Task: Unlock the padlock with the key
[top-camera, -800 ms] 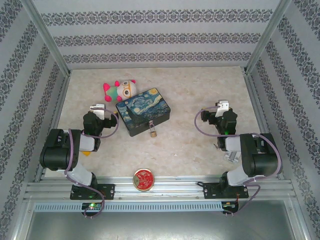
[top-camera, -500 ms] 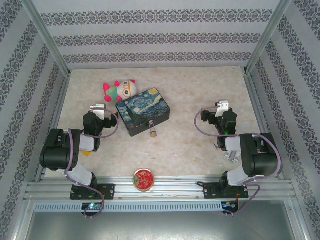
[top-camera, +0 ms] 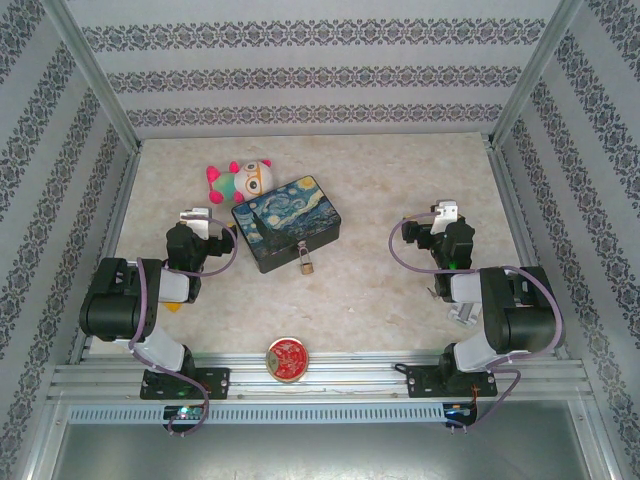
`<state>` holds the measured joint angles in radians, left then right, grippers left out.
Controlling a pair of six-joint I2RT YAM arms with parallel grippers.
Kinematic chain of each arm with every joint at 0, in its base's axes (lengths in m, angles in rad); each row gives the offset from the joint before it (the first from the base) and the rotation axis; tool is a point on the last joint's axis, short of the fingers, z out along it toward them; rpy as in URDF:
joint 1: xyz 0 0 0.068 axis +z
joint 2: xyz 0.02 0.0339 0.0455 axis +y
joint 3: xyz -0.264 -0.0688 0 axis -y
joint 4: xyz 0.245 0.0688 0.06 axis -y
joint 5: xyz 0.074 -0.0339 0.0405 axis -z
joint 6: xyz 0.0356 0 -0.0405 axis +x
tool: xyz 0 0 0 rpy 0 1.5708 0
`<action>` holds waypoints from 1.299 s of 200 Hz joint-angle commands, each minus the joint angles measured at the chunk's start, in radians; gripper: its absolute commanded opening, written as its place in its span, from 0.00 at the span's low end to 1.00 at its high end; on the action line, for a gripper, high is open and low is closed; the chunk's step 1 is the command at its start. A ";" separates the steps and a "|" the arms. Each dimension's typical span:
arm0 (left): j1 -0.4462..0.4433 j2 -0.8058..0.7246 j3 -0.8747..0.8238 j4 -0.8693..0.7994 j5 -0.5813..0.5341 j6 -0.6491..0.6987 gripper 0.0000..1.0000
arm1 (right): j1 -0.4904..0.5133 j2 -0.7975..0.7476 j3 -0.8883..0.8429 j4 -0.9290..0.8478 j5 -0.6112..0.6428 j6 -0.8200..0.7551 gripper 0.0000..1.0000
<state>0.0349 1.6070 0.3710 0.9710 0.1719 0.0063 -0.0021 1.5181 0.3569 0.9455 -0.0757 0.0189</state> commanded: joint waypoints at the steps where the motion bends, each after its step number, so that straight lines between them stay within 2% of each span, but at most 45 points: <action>1: 0.011 -0.013 0.012 -0.009 -0.003 -0.006 0.99 | 0.007 0.007 0.014 0.006 0.007 -0.008 0.98; 91: 0.011 -0.031 0.003 -0.005 -0.021 -0.018 0.99 | 0.002 0.004 0.023 -0.011 0.014 0.000 0.98; 141: 0.011 -0.187 -0.010 -0.117 -0.103 -0.044 0.99 | 0.009 -0.067 0.042 -0.103 0.041 -0.001 0.98; 173: 0.011 -0.314 -0.007 -0.199 -0.170 -0.071 0.99 | 0.014 -0.175 0.039 -0.196 0.130 0.036 0.98; 203: 0.011 -0.451 -0.005 -0.256 -0.199 -0.121 0.99 | 0.016 -0.330 0.066 -0.442 0.202 0.118 0.98; 236: 0.011 -0.578 -0.004 -0.310 -0.154 -0.170 0.99 | 0.018 -0.491 0.144 -0.849 0.288 0.280 0.84; 260: 0.011 -0.641 -0.008 -0.329 -0.122 -0.231 0.99 | 0.016 -0.559 0.194 -1.132 0.303 0.397 0.80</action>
<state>0.0349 1.0157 0.3660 0.7006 0.0143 -0.1383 0.0048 1.0176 0.4953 0.2054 0.1631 0.2485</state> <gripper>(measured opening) 0.991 0.809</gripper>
